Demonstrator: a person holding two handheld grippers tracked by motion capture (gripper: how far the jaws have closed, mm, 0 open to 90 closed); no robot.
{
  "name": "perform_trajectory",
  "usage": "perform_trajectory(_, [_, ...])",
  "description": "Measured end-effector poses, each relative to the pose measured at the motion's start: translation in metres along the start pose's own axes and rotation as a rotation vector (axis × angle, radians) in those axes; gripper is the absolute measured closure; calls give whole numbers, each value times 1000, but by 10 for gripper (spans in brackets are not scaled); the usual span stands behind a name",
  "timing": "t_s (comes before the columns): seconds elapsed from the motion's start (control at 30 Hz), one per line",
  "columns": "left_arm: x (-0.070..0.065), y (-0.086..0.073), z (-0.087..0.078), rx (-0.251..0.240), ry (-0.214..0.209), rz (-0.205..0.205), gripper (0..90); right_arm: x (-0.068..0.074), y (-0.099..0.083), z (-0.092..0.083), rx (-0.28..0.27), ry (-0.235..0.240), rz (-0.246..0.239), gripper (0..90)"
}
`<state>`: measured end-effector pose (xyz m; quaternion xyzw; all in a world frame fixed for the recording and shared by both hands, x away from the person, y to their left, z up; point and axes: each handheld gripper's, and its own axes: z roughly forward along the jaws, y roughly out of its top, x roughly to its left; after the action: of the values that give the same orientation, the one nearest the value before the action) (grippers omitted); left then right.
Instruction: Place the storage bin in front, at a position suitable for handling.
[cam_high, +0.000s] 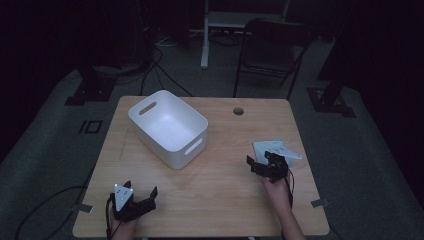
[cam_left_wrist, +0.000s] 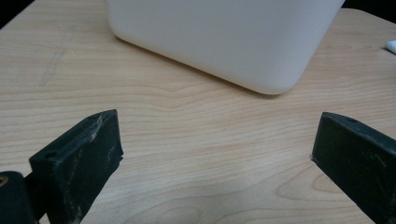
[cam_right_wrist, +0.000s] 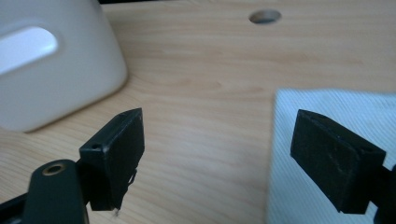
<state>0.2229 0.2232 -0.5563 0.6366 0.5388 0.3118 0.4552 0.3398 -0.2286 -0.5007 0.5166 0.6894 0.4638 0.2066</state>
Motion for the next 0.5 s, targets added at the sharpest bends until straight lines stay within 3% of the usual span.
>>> perform_trajectory(0.3, [-1, 0, 0, -2, -1, 4, 16, 29, 31, 10, -28, 60, -32, 206])
perform_trajectory(0.5, [-1, 0, 0, 3, -11, 7, 16, 48, 47, 24, -27, 115, -28, 221])
